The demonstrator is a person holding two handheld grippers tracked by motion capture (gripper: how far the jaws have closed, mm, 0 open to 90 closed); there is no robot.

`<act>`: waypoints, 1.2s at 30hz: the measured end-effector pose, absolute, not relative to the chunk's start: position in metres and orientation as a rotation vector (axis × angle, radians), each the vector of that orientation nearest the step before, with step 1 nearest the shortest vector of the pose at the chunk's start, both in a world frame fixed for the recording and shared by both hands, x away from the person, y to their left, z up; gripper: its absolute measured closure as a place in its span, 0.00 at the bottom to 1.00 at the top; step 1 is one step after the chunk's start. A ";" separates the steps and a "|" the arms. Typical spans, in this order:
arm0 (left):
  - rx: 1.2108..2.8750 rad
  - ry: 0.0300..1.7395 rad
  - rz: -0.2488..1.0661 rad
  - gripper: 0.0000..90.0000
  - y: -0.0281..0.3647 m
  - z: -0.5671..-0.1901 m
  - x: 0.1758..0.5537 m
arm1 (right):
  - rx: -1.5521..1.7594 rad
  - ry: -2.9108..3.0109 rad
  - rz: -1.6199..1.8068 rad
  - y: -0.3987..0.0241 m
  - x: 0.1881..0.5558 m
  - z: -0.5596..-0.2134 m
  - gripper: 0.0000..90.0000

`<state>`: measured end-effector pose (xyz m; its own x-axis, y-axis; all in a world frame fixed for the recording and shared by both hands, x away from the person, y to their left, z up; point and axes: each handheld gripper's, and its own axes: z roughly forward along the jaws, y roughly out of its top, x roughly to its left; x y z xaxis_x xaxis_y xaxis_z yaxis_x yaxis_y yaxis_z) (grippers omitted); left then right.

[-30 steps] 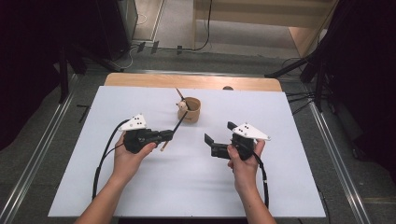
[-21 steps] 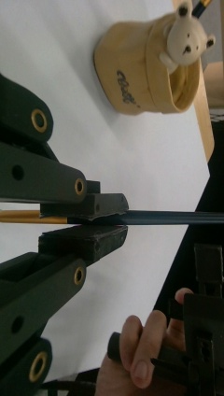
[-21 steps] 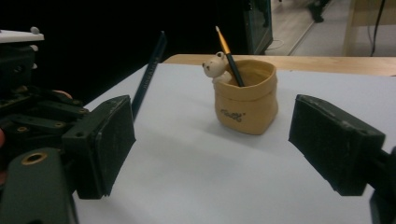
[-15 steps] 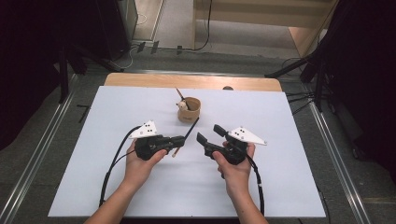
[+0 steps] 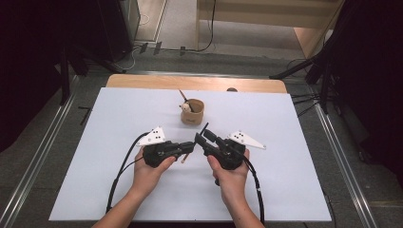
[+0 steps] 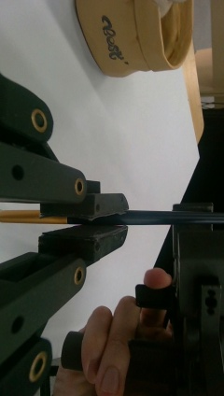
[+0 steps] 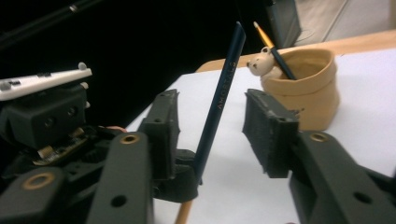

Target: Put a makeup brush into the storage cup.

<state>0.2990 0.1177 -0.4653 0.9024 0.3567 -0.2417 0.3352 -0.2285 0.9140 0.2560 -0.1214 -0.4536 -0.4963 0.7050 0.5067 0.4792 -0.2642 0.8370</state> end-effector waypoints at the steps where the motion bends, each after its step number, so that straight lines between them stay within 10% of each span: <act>1: 1.836 0.511 0.028 0.93 0.117 -0.465 0.298 | 1.470 1.788 1.869 -0.122 0.257 -0.455 0.68; 36: 1.815 0.502 0.051 0.93 0.112 -0.465 0.293 | 1.519 1.756 1.962 -0.118 0.256 -0.464 0.95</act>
